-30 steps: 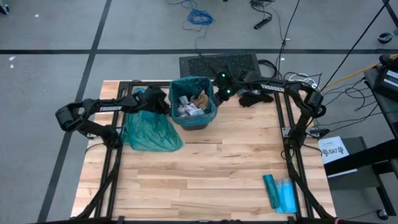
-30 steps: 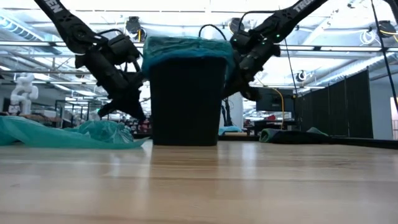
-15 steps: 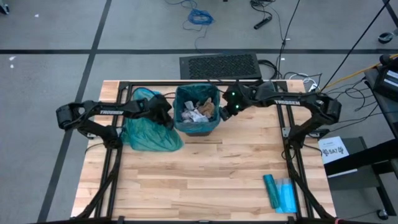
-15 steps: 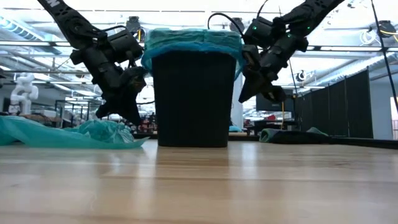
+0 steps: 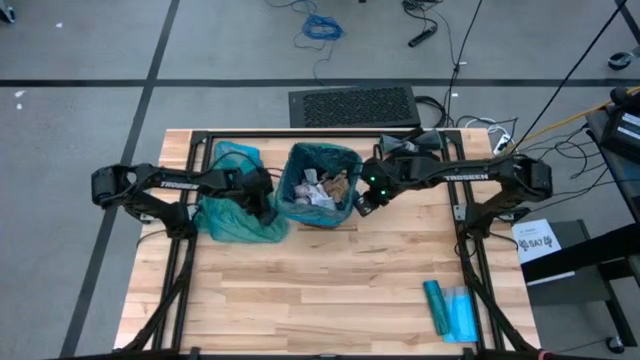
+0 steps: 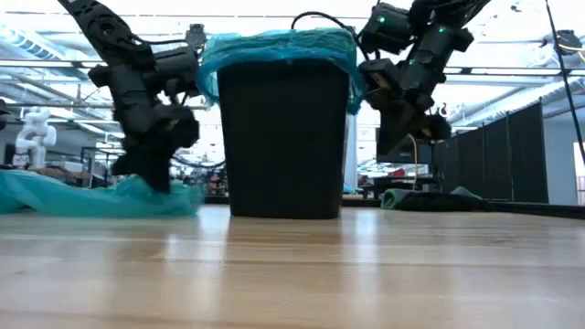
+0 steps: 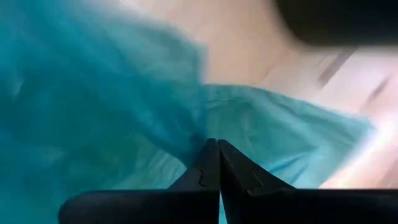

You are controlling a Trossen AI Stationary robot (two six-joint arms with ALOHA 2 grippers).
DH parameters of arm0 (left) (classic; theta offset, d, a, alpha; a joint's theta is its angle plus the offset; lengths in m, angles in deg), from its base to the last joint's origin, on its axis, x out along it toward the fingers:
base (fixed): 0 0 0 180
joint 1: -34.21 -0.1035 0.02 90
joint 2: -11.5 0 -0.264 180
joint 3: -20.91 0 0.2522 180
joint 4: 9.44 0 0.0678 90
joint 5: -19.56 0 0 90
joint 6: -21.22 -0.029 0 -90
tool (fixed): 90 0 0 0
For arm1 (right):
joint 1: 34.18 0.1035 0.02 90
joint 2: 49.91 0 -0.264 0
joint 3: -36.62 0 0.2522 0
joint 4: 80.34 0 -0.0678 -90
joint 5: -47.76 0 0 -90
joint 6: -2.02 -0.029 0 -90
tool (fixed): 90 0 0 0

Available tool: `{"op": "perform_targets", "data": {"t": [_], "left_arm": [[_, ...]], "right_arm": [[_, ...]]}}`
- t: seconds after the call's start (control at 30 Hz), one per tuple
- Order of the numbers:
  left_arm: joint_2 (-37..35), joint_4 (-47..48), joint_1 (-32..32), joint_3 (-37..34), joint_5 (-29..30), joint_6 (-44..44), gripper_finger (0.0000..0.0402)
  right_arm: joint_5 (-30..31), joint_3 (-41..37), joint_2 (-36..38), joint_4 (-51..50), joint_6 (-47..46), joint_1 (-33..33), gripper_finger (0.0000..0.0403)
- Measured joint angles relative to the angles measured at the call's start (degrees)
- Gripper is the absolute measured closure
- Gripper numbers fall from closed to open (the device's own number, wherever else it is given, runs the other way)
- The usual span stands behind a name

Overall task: Place trash/remove bag and relplace
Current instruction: Remove the trash bag from the trash bin

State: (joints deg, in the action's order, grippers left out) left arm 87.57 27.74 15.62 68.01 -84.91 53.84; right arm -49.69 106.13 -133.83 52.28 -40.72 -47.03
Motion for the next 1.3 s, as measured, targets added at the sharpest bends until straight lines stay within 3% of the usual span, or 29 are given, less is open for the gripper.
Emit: {"op": "perform_targets", "data": {"t": [0.13, 0.33, 0.57, 0.8, 0.9, 1.0, 1.1, 1.2, 1.3], "left_arm": [[-1.06, 6.27, 1.03, -0.02, 1.47, 0.01, 0.0402], [-7.04, 7.25, 2.53, -0.02, 7.49, 1.41, 0.0402], [-15.87, 9.65, 3.32, -0.02, 8.82, -1.92, 0.0402], [-26.07, 9.90, 9.24, -1.19, 10.45, -6.01, 0.0402], [-29.66, 9.77, 12.55, -3.24, 14.66, -2.69, 0.0402], [-31.96, 8.54, 15.25, -6.30, 18.12, 3.98, 0.0402], [-32.82, 7.42, 17.65, -8.99, 19.45, 12.17, 0.0402], [-32.53, 4.84, 19.46, -9.81, 20.70, 16.55, 0.0402], [-32.10, 2.94, 20.38, -9.81, 26.18, 20.06, 0.0402]], "right_arm": [[2.20, 0.00, 3.85, -4.35, -2.34, 0.88, 0.0403], [9.89, -0.41, 12.75, -15.66, -8.52, 4.02, 0.0403], [11.02, -8.36, 24.37, -14.24, -18.94, 11.30, 0.0403], [18.08, -19.81, 32.98, 7.55, -21.54, 20.41, 0.0403], [25.21, -24.12, 35.04, 15.99, -19.98, 21.51, 0.0403], [28.64, -28.48, 36.39, 19.10, -19.59, 19.73, 0.0403], [25.92, -33.39, 37.28, 24.10, -19.09, 16.31, 0.0403], [20.56, -38.80, 37.73, 38.85, -16.80, 12.02, 0.0403], [16.50, -44.21, 37.56, 55.10, -16.53, 6.52, 0.0403]]}}
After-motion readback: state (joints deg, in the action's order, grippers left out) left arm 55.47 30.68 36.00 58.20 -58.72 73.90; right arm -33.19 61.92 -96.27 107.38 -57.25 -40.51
